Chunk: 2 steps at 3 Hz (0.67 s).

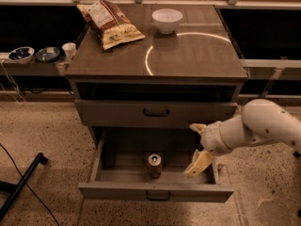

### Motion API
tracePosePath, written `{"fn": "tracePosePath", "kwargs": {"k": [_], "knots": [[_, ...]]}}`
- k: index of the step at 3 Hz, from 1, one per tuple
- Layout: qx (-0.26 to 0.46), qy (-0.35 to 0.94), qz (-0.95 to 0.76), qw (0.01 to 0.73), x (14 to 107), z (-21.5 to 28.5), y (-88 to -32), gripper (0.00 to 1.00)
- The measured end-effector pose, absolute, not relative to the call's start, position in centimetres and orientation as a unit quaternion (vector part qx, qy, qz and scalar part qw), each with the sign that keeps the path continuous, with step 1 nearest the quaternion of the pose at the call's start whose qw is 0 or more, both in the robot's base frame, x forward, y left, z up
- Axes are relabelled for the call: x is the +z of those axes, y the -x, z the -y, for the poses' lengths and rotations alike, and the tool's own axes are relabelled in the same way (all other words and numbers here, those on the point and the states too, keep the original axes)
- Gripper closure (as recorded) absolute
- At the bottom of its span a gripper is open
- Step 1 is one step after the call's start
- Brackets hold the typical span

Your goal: Pick orange can from middle drawer and place on counter

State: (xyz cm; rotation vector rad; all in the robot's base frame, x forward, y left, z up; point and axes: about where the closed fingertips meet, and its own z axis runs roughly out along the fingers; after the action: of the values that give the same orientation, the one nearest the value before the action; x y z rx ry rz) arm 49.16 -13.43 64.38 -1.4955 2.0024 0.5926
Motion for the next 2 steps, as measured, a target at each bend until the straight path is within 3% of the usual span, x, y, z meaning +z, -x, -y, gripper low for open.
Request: {"fn": "tracePosePath", "kwargs": {"k": [1, 2], "knots": [[0.236, 0.564, -0.739, 0.283, 58.5, 10.66, -50.15, 0.0], [0.232, 0.559, -0.742, 0.289, 58.29, 10.74, -50.59, 0.0]]}}
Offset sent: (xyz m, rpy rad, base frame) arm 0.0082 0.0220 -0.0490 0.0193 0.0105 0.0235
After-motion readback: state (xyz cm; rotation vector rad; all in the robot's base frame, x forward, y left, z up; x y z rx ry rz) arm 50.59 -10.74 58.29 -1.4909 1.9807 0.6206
